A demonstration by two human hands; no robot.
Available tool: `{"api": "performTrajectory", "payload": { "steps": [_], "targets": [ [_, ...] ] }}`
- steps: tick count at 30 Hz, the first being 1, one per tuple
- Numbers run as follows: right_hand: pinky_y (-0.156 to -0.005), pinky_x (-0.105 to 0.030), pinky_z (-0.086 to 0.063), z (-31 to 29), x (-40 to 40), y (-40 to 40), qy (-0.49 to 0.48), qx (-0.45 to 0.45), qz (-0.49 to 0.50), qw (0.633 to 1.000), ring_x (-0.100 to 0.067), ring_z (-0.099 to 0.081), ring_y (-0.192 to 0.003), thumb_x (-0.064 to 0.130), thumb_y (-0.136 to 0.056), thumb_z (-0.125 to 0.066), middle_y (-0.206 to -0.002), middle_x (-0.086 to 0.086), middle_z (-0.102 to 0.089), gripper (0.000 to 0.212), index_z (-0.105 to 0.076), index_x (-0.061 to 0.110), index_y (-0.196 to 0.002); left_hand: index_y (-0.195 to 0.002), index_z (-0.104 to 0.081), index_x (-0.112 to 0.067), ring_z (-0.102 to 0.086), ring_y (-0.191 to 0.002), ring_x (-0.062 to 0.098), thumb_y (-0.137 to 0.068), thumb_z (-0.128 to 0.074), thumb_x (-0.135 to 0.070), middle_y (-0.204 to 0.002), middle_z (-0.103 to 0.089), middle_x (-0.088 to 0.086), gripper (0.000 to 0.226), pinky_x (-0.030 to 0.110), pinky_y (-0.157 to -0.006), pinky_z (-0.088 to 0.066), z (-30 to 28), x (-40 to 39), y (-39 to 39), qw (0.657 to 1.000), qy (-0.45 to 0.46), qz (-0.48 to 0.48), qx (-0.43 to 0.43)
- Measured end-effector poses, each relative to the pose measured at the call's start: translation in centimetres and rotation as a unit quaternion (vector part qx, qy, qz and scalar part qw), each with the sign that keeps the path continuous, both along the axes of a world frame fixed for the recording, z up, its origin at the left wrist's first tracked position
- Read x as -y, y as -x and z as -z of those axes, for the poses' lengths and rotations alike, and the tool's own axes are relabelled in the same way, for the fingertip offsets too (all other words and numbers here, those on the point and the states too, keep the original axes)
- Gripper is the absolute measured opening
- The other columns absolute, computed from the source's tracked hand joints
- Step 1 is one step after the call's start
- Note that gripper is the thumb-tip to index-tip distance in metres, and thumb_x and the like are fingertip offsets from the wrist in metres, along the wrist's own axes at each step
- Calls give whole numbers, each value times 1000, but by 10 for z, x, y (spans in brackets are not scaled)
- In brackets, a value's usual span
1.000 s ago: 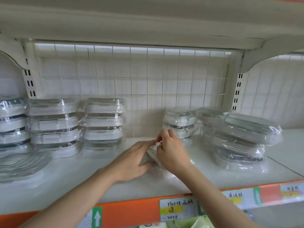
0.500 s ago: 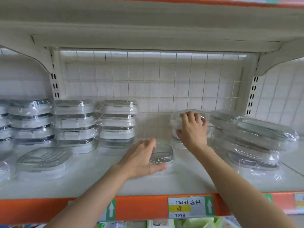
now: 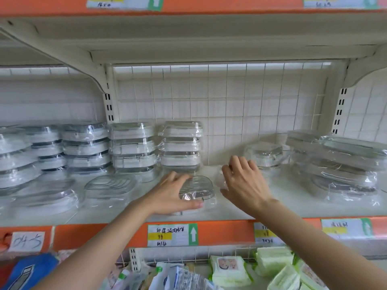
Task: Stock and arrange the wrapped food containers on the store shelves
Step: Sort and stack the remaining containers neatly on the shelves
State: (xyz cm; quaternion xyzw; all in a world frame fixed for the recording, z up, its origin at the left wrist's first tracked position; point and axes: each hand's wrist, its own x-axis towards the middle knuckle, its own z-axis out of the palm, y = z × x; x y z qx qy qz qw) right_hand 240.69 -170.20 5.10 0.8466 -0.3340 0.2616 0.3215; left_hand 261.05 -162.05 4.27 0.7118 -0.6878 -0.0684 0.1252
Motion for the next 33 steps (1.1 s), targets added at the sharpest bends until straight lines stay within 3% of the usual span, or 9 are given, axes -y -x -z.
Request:
{"api": "performTrajectory", "payload": {
  "steps": [4,8,10,12,18,22,26,30,33],
  "targets": [
    [-102,-34,-28,-4,14,3,-252,-38,-55,965,-19,-34,-123,47,-83,-58,-127,1,-41,56,-47,25,-133,-149,-12,-34,-21,-139,20,-74,-58,-69,-148,-19,-5,95,37,-113,-26,-3,0,-12,999,-3,31,-23],
    [-112,-45,-10,-23,35,22,-456,-3,-19,890,-19,-6,-142,33,-71,-56,-153,4,-18,78,-29,37,-144,-148,-17,-36,-29,-135,16,-72,-62,-67,-146,-24,-5,93,25,-103,-28,-5,3,-14,998,13,47,-39],
    [-114,-47,-3,-20,42,26,-470,-72,44,879,-27,5,-144,23,-78,-59,-158,-1,-2,86,-12,37,-149,-148,-21,-33,-32,-134,15,-70,-65,-67,-146,-26,-5,96,26,-105,-31,-7,3,-12,998,24,46,-38],
    [-114,-43,-4,-10,46,26,-453,-92,67,884,-31,1,-143,27,-81,-62,-157,-2,-3,88,-7,39,-149,-146,-26,-28,-33,-134,15,-66,-71,-64,-146,-30,-5,99,31,-109,-31,-9,1,-10,997,51,38,-51],
    [-106,-45,-22,-11,54,17,-426,-93,91,895,-28,-16,-128,80,-58,-62,-136,1,-21,104,-9,51,-143,-128,-43,-27,-44,-115,7,-44,-70,-70,-130,-44,-12,98,27,-87,-38,-57,-27,-54,957,184,-34,-222],
    [-101,-33,-30,-7,45,-1,-439,-44,23,897,-20,-31,-118,61,-67,-73,-133,-3,-28,98,-21,36,-146,-133,-44,-24,-37,-118,9,-50,-74,-61,-139,-37,-4,96,28,-95,-32,-70,-56,-118,956,182,-89,-213],
    [-102,-40,-35,-32,26,-23,-402,-9,-24,915,-23,-37,-118,54,-65,-77,-121,1,-37,81,-37,40,-134,-131,-37,-24,-41,-111,9,-51,-77,-55,-126,-40,-8,94,22,-82,-37,-52,-77,-159,953,145,-117,-239],
    [-90,-29,-37,-72,-6,-54,-457,77,-151,873,-14,-45,-109,57,-55,-80,-113,5,-44,73,-46,46,-118,-129,-48,-30,-38,-120,8,-55,-72,-59,-140,-39,-7,83,28,-96,-33,-42,-90,-188,965,122,-109,-206],
    [-91,-26,-35,-82,-26,-97,-467,100,-198,856,-12,-45,-112,54,-59,-81,-118,5,-46,73,-47,41,-122,-137,-38,-45,-28,-136,19,-59,-59,-74,-152,-24,-3,86,43,-110,-25,-35,-93,-196,982,69,-95,-149]
  ]
}}
